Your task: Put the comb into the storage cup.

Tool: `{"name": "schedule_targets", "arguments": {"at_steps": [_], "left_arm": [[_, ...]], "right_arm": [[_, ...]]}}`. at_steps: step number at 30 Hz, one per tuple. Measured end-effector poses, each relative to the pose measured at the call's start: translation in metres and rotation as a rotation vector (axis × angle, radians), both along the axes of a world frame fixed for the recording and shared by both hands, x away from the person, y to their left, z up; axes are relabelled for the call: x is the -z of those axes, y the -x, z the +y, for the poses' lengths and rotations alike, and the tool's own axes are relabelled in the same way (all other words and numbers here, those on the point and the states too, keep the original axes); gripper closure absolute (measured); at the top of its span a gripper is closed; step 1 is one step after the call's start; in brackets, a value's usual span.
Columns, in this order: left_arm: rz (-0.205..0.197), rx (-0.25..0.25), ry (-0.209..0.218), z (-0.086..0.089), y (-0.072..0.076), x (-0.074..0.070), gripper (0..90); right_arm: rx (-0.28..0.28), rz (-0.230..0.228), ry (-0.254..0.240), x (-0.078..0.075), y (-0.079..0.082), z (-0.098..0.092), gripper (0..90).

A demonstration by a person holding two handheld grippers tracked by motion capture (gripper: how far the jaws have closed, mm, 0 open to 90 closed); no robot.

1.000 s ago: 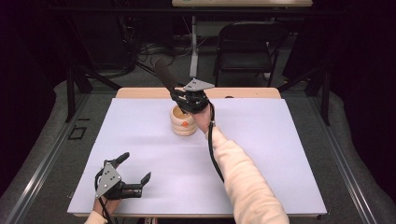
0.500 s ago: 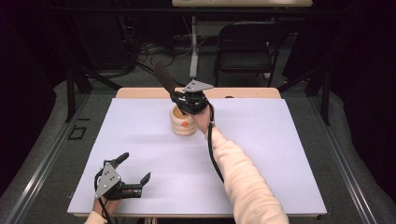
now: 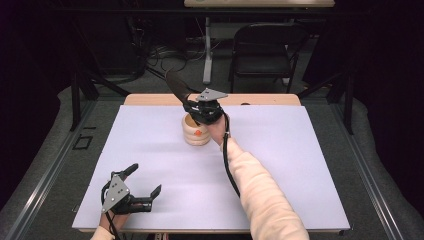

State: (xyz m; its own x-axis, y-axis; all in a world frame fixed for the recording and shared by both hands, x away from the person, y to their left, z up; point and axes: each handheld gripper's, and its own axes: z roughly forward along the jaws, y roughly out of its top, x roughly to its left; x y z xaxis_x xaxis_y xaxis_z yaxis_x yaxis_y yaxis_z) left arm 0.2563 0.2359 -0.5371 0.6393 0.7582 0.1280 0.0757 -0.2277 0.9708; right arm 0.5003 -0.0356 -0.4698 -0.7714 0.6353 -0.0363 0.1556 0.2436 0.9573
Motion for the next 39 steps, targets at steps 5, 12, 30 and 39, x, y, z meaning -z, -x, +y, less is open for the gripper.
{"name": "schedule_targets", "arguments": {"at_steps": [5, 12, 30, 39], "left_arm": [[-0.001, 0.001, -0.001, 0.0, 0.0, 0.0, 0.0], [-0.001, 0.001, -0.003, 0.0, 0.0, 0.0, 0.0], [0.001, 0.0, -0.001, 0.0, 0.0, 0.0, 0.1], [0.0, -0.001, -0.002, 0.0, 0.0, 0.0, 0.0]], "right_arm": [[0.004, 0.008, 0.003, 0.005, -0.001, 0.0, 72.1], [0.004, 0.011, 0.005, 0.009, 0.0, -0.001, 72.1], [0.002, 0.028, 0.029, 0.016, 0.0, -0.002, 72.1], [0.0, 0.038, 0.033, 0.019, 0.0, -0.002, 72.1]]}}
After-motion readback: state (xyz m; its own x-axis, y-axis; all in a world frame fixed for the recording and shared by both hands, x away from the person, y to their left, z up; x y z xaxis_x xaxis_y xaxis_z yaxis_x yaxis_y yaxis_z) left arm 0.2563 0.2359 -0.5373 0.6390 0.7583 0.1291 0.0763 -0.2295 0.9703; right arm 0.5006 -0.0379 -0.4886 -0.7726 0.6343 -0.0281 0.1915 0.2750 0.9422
